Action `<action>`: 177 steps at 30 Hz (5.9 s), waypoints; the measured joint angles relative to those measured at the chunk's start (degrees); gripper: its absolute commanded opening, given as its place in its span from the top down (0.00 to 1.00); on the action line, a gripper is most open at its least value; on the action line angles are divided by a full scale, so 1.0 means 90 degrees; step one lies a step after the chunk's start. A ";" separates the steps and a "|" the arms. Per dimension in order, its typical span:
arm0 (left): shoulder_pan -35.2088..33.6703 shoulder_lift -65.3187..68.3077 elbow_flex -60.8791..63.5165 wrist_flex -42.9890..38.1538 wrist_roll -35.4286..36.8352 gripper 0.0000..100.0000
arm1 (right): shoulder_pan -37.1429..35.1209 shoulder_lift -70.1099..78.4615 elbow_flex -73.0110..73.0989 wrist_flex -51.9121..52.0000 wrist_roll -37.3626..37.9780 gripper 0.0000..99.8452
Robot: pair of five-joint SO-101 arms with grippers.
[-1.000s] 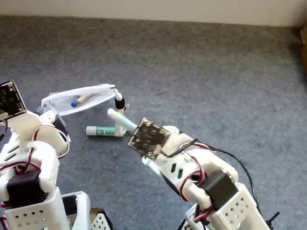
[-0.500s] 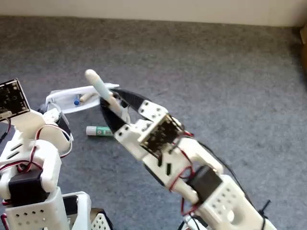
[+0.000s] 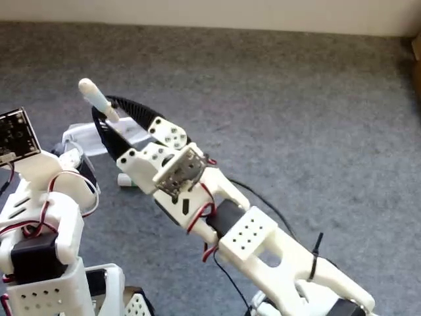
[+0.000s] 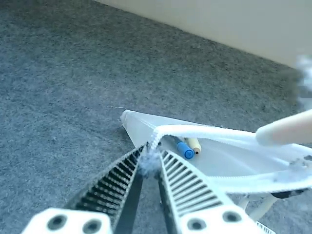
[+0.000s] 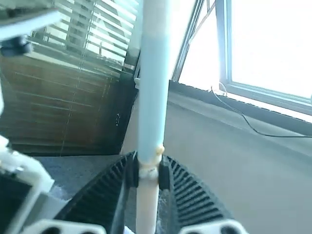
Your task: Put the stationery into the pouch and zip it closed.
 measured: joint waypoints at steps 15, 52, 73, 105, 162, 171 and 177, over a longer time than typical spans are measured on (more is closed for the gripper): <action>0.0000 0.0000 0.0000 0.0000 0.0000 0.99 | -0.0098 -0.0039 0.0811 -0.0889 -0.0010 1.00; 0.0000 0.0000 0.0000 0.0000 0.0000 0.99 | -0.0088 0.0703 0.0781 -0.0928 0.0010 0.85; 0.0000 0.0000 0.0000 0.0000 0.0000 0.99 | 0.1016 -0.2901 0.0000 0.6232 0.0010 0.85; -0.0010 0.0000 0.0078 0.0000 0.0000 0.99 | 0.1690 0.3184 -0.2071 0.7980 0.1299 0.74; -0.1895 0.0010 0.0244 -0.0518 0.0410 0.99 | 0.1485 0.4923 -0.3009 0.8078 0.1748 0.74; -0.1895 0.0010 0.0244 -0.0518 0.0410 0.99 | 0.1465 0.5714 -0.3673 0.8127 0.1788 0.74; -0.1895 0.0010 0.0254 -0.0518 0.0410 0.99 | 0.1475 0.5783 -0.3985 0.8869 0.2530 0.99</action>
